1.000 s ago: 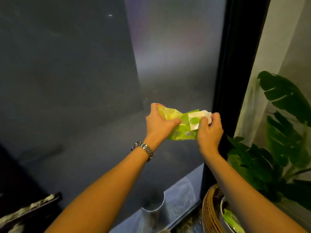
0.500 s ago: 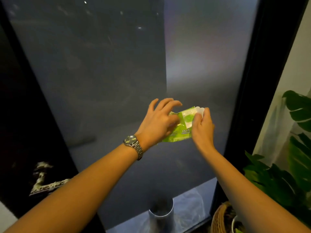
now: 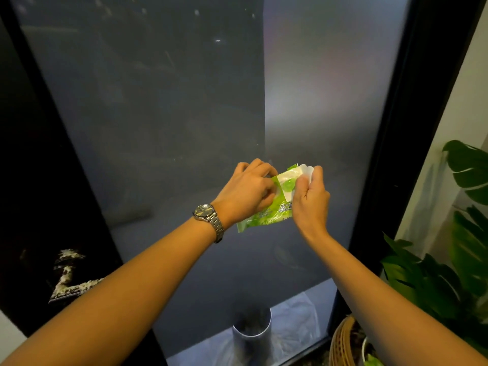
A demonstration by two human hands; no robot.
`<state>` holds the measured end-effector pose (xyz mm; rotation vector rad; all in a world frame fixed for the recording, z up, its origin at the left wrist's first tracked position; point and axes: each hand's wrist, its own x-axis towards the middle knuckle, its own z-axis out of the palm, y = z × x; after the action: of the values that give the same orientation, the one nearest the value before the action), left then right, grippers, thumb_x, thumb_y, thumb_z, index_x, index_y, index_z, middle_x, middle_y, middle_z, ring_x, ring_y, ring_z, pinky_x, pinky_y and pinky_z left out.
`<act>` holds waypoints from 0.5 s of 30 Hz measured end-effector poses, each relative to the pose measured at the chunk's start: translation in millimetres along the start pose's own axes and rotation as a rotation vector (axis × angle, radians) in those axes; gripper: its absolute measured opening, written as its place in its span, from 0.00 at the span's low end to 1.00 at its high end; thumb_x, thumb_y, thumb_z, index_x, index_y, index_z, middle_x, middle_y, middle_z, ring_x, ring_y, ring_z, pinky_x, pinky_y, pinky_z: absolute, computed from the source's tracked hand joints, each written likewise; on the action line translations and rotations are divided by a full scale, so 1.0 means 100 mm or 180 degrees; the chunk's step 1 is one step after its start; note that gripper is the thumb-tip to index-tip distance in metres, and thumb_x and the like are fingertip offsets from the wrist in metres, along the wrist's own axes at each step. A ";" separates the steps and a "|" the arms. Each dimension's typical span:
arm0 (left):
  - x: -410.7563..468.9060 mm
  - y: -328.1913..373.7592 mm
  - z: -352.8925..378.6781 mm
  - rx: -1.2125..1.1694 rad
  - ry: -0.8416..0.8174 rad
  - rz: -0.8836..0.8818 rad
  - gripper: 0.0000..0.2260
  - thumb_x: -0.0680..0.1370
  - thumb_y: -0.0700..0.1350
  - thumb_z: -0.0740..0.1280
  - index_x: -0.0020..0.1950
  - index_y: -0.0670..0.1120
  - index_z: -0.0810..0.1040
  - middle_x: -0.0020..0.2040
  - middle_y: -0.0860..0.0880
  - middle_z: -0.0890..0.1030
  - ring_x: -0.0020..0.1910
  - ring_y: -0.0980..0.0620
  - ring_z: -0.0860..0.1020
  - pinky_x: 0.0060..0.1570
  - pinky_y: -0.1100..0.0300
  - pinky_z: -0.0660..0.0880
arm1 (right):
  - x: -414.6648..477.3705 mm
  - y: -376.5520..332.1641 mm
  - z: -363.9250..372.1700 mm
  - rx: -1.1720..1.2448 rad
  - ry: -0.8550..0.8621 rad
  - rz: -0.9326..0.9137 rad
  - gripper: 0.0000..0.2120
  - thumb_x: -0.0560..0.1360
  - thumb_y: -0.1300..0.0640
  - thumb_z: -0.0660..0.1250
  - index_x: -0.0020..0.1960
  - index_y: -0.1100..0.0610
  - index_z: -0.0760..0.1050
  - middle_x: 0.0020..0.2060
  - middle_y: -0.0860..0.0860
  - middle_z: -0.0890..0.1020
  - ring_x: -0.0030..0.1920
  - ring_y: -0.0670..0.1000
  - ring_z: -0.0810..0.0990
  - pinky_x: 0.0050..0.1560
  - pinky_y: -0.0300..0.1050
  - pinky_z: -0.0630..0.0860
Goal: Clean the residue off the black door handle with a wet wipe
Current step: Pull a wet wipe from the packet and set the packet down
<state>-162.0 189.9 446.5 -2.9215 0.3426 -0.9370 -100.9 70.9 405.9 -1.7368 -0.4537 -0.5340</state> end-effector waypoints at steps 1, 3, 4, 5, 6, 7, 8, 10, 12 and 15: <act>0.01 0.00 0.01 0.0015 0.0045 0.0020 0.09 0.75 0.46 0.64 0.44 0.42 0.81 0.55 0.46 0.78 0.55 0.46 0.73 0.55 0.52 0.64 | 0.01 0.01 0.01 0.0014 0.0005 0.0000 0.06 0.81 0.59 0.52 0.45 0.58 0.61 0.29 0.46 0.70 0.31 0.54 0.74 0.30 0.51 0.74; 0.02 0.00 0.04 0.0032 0.0130 0.0002 0.09 0.74 0.45 0.64 0.43 0.42 0.81 0.54 0.45 0.78 0.54 0.45 0.74 0.54 0.51 0.65 | 0.02 0.01 0.01 0.0069 0.0017 -0.0007 0.06 0.81 0.60 0.52 0.45 0.58 0.61 0.29 0.46 0.70 0.30 0.52 0.74 0.29 0.48 0.73; 0.02 0.00 0.06 0.0029 0.0162 -0.0009 0.09 0.74 0.45 0.64 0.44 0.42 0.81 0.54 0.45 0.78 0.53 0.45 0.74 0.53 0.51 0.66 | 0.03 0.01 0.02 0.0091 0.0034 -0.0009 0.06 0.81 0.60 0.53 0.45 0.58 0.61 0.29 0.47 0.71 0.30 0.52 0.73 0.29 0.48 0.73; 0.03 -0.01 0.07 0.0032 0.0196 0.0002 0.09 0.74 0.45 0.64 0.44 0.42 0.81 0.54 0.45 0.79 0.53 0.45 0.74 0.53 0.51 0.67 | 0.04 0.02 0.02 0.0103 0.0055 0.0001 0.06 0.81 0.60 0.53 0.45 0.58 0.61 0.29 0.47 0.71 0.30 0.52 0.73 0.29 0.49 0.73; 0.03 -0.02 0.08 0.0041 0.0218 0.0030 0.09 0.74 0.45 0.64 0.45 0.43 0.82 0.54 0.45 0.79 0.53 0.45 0.75 0.52 0.51 0.67 | 0.05 0.03 0.02 0.0107 0.0078 0.0019 0.06 0.81 0.60 0.53 0.45 0.58 0.61 0.29 0.47 0.71 0.30 0.52 0.73 0.29 0.50 0.73; 0.03 -0.04 0.09 0.0055 0.0222 0.0073 0.09 0.74 0.46 0.65 0.46 0.43 0.82 0.55 0.46 0.79 0.53 0.45 0.75 0.51 0.50 0.68 | 0.07 0.05 0.02 0.0107 0.0100 0.0041 0.06 0.81 0.60 0.53 0.45 0.58 0.61 0.29 0.47 0.70 0.30 0.53 0.73 0.30 0.51 0.74; 0.03 -0.05 0.10 0.0076 0.0214 0.0128 0.09 0.74 0.46 0.66 0.47 0.44 0.82 0.55 0.46 0.79 0.53 0.45 0.76 0.51 0.50 0.68 | 0.08 0.06 0.02 0.0092 0.0116 0.0060 0.06 0.81 0.60 0.53 0.45 0.58 0.61 0.29 0.47 0.70 0.31 0.54 0.74 0.30 0.52 0.74; 0.04 -0.07 0.11 0.0082 0.0139 0.0211 0.10 0.75 0.48 0.65 0.48 0.44 0.82 0.56 0.46 0.79 0.55 0.45 0.75 0.52 0.50 0.67 | 0.10 0.09 0.02 0.0051 0.0120 0.0098 0.06 0.80 0.59 0.53 0.45 0.58 0.62 0.29 0.47 0.70 0.33 0.57 0.75 0.32 0.54 0.75; 0.06 -0.07 0.13 0.0013 0.0072 0.0171 0.10 0.76 0.48 0.65 0.51 0.44 0.82 0.58 0.46 0.78 0.57 0.45 0.73 0.55 0.50 0.65 | 0.10 0.10 0.03 0.0067 0.0107 0.0165 0.06 0.81 0.59 0.53 0.45 0.59 0.62 0.30 0.48 0.70 0.34 0.57 0.75 0.32 0.53 0.75; 0.10 -0.05 0.16 -0.0123 0.0046 0.0013 0.11 0.77 0.47 0.63 0.52 0.44 0.81 0.59 0.46 0.77 0.59 0.47 0.71 0.57 0.53 0.63 | 0.12 0.11 0.06 0.0144 0.0122 0.0266 0.06 0.81 0.60 0.53 0.45 0.60 0.62 0.32 0.51 0.71 0.34 0.55 0.74 0.32 0.49 0.72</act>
<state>-143.7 192.7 440.0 -2.9488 0.3713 -0.9624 -83.9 74.3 402.8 -1.6916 -0.3618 -0.4929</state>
